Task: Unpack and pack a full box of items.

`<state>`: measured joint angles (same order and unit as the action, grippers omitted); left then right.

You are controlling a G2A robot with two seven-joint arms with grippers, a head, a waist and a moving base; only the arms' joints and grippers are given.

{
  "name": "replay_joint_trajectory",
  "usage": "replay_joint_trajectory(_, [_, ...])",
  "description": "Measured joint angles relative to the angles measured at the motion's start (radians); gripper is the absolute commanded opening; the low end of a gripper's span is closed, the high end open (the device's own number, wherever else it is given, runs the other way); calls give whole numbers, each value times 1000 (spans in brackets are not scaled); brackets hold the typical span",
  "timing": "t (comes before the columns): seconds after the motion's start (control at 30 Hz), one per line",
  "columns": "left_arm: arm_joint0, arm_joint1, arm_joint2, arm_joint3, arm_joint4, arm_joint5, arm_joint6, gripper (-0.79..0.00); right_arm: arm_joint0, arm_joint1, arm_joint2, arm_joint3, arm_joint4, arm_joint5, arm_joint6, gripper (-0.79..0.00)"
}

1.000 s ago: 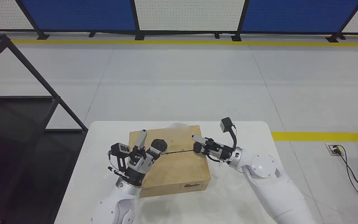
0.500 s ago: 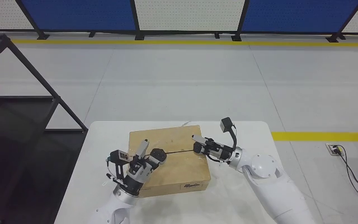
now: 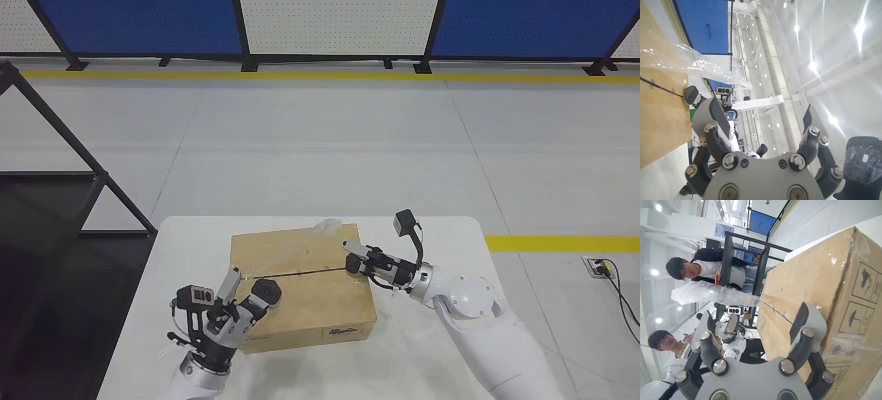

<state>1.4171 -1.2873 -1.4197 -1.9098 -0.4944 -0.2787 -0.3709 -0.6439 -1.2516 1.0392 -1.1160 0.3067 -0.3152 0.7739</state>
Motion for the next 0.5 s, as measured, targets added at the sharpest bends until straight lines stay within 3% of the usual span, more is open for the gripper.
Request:
replay_joint_trajectory(0.2, [51, 4, -8, -29, 17, -17, -48, 0, 0, 0, 0, 0, 0, 0, 0, 0])
replay_joint_trajectory(0.5, [166, 11, -94, -37, -35, -146, -73, 0, 0, 0, 0, 0, 0, 0, 0, 0])
